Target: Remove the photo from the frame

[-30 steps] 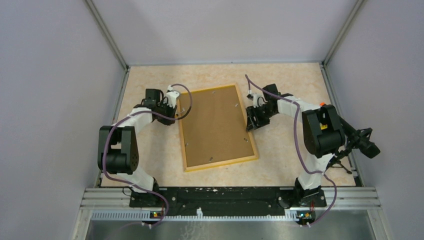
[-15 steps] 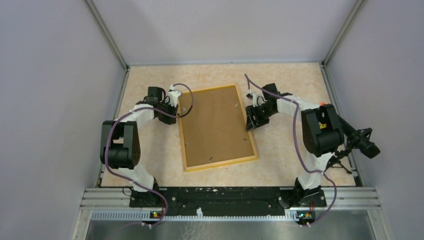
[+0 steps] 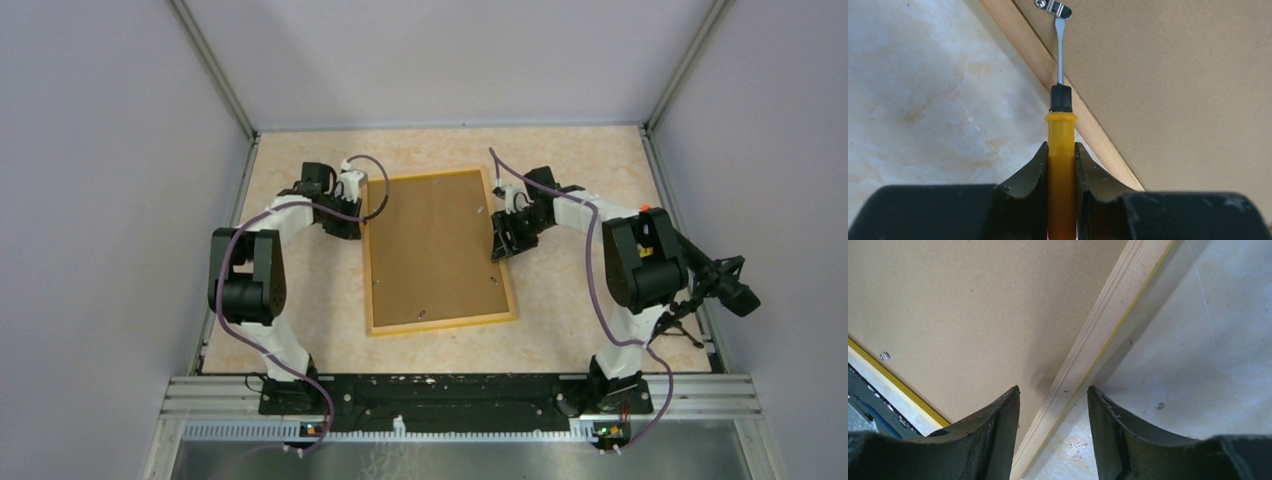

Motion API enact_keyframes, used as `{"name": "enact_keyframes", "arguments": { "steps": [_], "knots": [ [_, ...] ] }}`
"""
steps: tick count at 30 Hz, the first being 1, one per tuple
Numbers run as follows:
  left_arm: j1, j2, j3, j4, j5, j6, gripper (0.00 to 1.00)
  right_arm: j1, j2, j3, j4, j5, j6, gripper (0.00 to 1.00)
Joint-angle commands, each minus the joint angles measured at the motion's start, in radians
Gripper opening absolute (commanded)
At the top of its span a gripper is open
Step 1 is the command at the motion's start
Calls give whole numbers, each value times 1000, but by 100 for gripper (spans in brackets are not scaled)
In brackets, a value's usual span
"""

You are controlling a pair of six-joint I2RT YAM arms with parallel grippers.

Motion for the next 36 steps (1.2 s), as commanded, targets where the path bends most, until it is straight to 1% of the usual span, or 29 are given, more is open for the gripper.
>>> {"name": "enact_keyframes", "arguments": {
  "steps": [1,4,8,10,12,14,17,19,23,26,29,31,32,34,36],
  "knots": [
    [-12,23,70,-40,115,-81,0,16,49,-4,8,50,-25,52],
    [-14,35,84,-63,199,-134,0,17,48,-6,12,43,-19,52],
    [-24,40,108,-79,274,-197,0,16,46,-6,16,36,-12,52],
    [-25,28,118,-72,283,-217,0,17,43,-9,18,36,-12,52],
    [-25,13,132,-72,272,-205,0,16,40,-9,17,36,-12,52],
    [-25,8,162,-104,241,-159,0,16,35,-11,17,36,-12,52],
    [-19,14,226,-198,168,-71,0,16,26,-10,18,37,-13,52],
    [-19,-6,238,-237,131,-2,0,17,20,-7,18,37,-14,53],
    [-19,-85,210,-315,126,183,0,16,-23,-13,28,30,-31,56],
    [-19,-122,210,-489,164,385,0,16,-57,-14,30,17,-54,59],
    [-21,-155,215,-608,153,502,0,16,-74,-7,17,13,-80,60],
    [-22,-172,230,-671,177,539,0,16,-99,-6,26,-2,-94,61],
    [-22,-177,237,-699,211,544,0,16,-122,-10,41,-21,-101,62],
    [-23,-173,259,-749,304,511,0,17,-183,-29,100,-64,-113,65],
    [-32,-146,287,-788,396,449,0,27,-248,-47,179,-101,-143,67]
  ]
}}
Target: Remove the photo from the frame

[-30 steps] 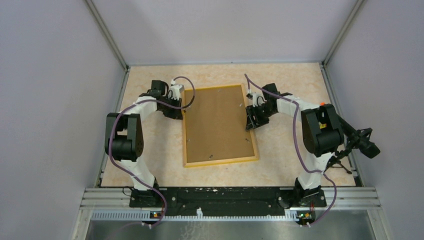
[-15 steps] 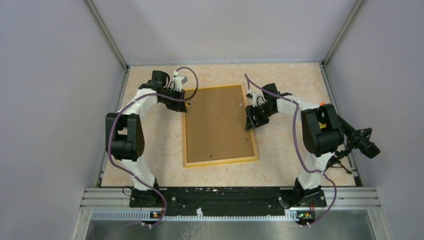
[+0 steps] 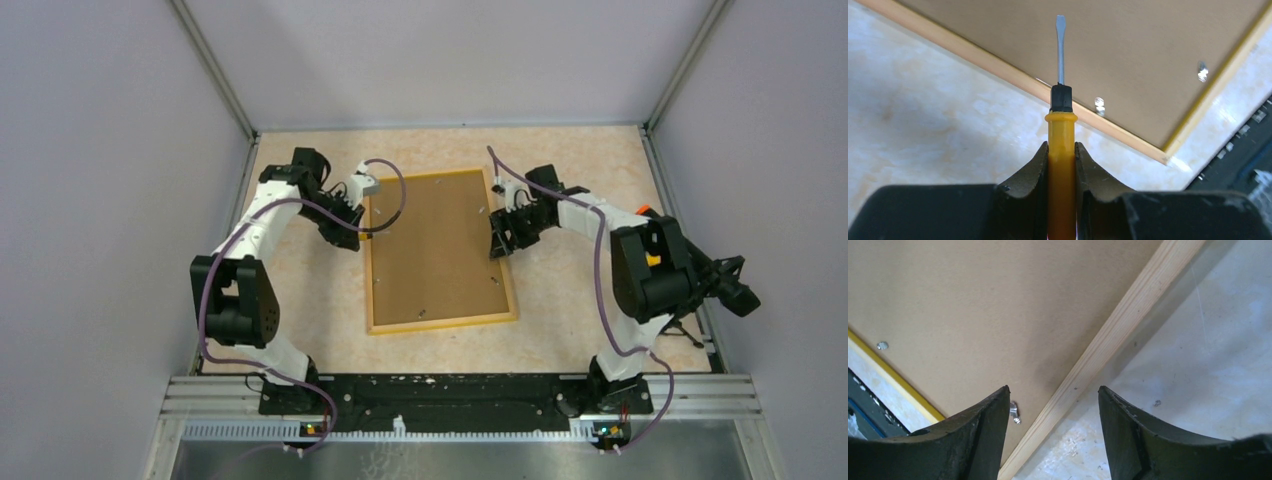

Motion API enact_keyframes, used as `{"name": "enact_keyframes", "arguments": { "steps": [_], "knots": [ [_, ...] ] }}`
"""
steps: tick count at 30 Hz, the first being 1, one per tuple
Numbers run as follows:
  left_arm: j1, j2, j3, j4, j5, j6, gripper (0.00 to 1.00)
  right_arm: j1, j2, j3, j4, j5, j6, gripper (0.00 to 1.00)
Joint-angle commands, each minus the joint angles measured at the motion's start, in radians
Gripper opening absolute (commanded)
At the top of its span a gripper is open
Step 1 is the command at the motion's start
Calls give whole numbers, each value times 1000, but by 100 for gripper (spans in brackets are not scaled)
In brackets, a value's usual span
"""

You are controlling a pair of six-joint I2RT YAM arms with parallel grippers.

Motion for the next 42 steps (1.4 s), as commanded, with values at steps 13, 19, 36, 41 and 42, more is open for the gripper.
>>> {"name": "enact_keyframes", "arguments": {
  "steps": [13,19,36,41,42],
  "knots": [
    [-154,107,142,-123,404,-286,0,364,-316,-48,297,-77,-516,63],
    [-172,138,165,-132,463,-292,0,435,-281,-50,337,-38,-581,55],
    [-179,128,180,-128,514,-309,23,480,-209,-18,402,115,-598,0],
    [-68,52,181,10,546,-375,82,473,-234,-28,450,110,-544,0],
    [-28,1,149,96,561,-431,96,469,-238,-26,458,106,-520,0]
  ]
}}
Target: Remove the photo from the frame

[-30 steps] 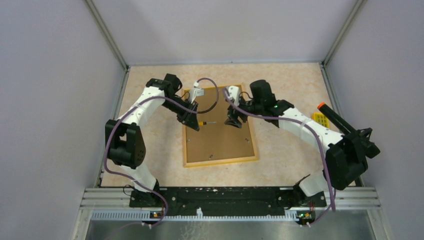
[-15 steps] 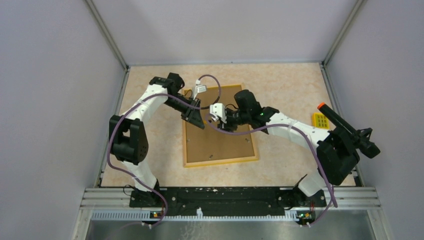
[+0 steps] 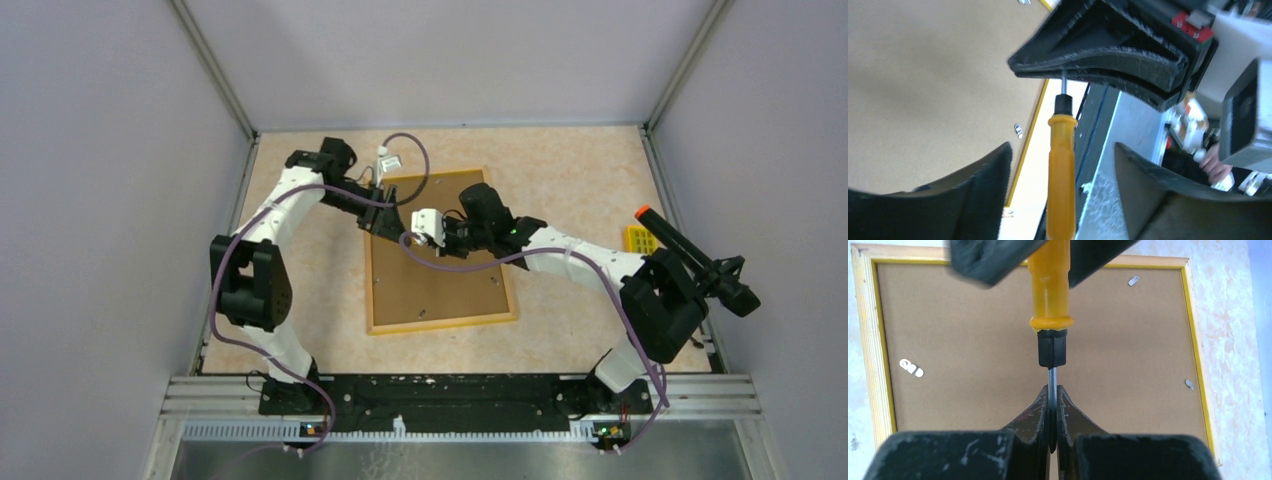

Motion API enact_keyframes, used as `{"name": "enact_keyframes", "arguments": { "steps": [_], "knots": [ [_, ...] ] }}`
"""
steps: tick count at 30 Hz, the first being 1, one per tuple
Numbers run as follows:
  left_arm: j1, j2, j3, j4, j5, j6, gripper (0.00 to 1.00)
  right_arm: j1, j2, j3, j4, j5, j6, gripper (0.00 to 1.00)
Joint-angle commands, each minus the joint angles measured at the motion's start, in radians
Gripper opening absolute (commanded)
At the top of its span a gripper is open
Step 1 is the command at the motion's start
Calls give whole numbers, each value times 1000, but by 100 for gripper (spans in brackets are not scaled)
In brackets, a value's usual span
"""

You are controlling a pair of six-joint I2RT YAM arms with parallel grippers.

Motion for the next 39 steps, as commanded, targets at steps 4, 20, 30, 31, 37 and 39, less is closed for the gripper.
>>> {"name": "enact_keyframes", "arguments": {
  "steps": [4,20,30,31,37,39],
  "knots": [
    [223,-301,-144,556,111,-347,99,-30,-54,56,127,-18,231,0],
    [169,-457,-302,864,2,-750,99,-20,-58,112,243,-74,441,0],
    [89,-400,-319,910,8,-777,72,4,-56,108,237,-72,413,0],
    [86,-394,-316,900,16,-766,69,4,-58,106,233,-70,408,0],
    [84,-367,-307,878,69,-768,40,4,-67,86,226,-68,387,0],
    [84,-367,-310,889,83,-778,34,3,-67,81,223,-69,383,0]
  ]
}}
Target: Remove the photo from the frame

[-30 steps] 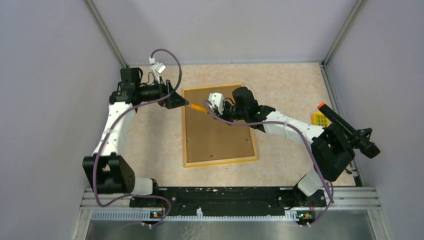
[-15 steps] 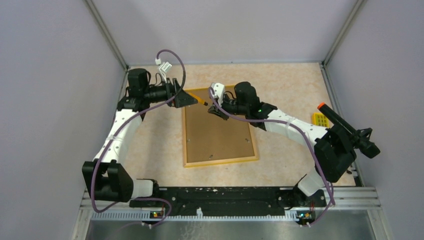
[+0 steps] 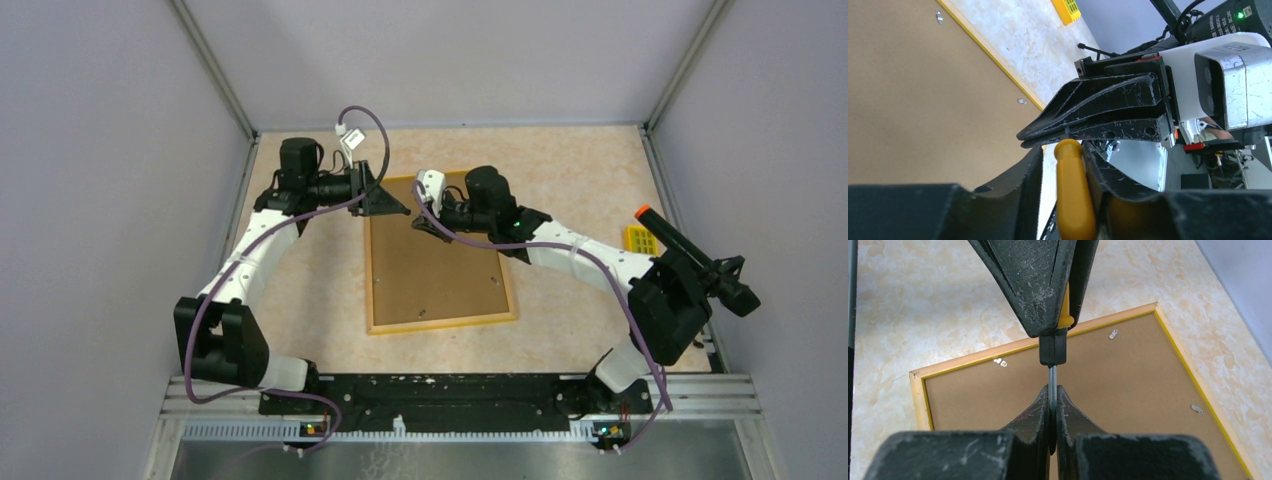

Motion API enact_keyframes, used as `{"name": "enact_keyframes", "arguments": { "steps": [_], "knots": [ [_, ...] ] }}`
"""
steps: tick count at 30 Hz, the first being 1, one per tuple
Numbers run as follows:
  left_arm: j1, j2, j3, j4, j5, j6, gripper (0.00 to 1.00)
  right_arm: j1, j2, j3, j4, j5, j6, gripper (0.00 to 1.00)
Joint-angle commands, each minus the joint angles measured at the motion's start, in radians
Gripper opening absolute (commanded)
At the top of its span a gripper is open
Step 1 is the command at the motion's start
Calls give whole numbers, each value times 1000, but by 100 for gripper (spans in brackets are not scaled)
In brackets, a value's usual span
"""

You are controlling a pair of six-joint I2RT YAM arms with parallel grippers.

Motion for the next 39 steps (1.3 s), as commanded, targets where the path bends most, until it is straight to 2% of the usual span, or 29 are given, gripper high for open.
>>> {"name": "enact_keyframes", "arguments": {
  "steps": [1,4,7,9,10,12,15,17,19,22,26,32,39],
  "knots": [
    [-2,-6,31,32,56,-5,32,10,-51,13,29,-15,-28,0],
    [-3,-7,26,45,64,-12,19,10,-50,7,28,-13,-35,0],
    [1,-16,18,42,54,-5,0,11,-37,24,-10,2,-34,1],
    [10,-29,17,6,23,38,0,5,-23,44,-71,33,-26,19],
    [15,-35,25,-37,-1,88,0,-3,-18,50,-105,41,-19,37],
    [27,-39,44,-156,-55,242,0,-29,-14,50,-156,56,0,58],
    [32,-43,61,-343,-140,514,0,-79,-14,50,-268,55,-10,68],
    [32,-60,47,-432,-199,648,0,-94,-23,42,-372,17,-84,71],
    [32,-91,0,-455,-264,750,0,-95,-50,-2,-457,-18,-185,73],
    [32,-141,-91,-437,-333,807,0,-95,-116,-110,-504,-41,-270,78],
    [34,-134,-134,-434,-433,726,0,-95,-166,-188,-545,-69,-340,80],
    [45,-115,-145,-402,-428,601,0,-28,-127,-209,-660,-149,-450,80],
    [71,-139,-162,-422,-433,617,0,81,-112,-344,-434,14,-309,78]
  ]
}}
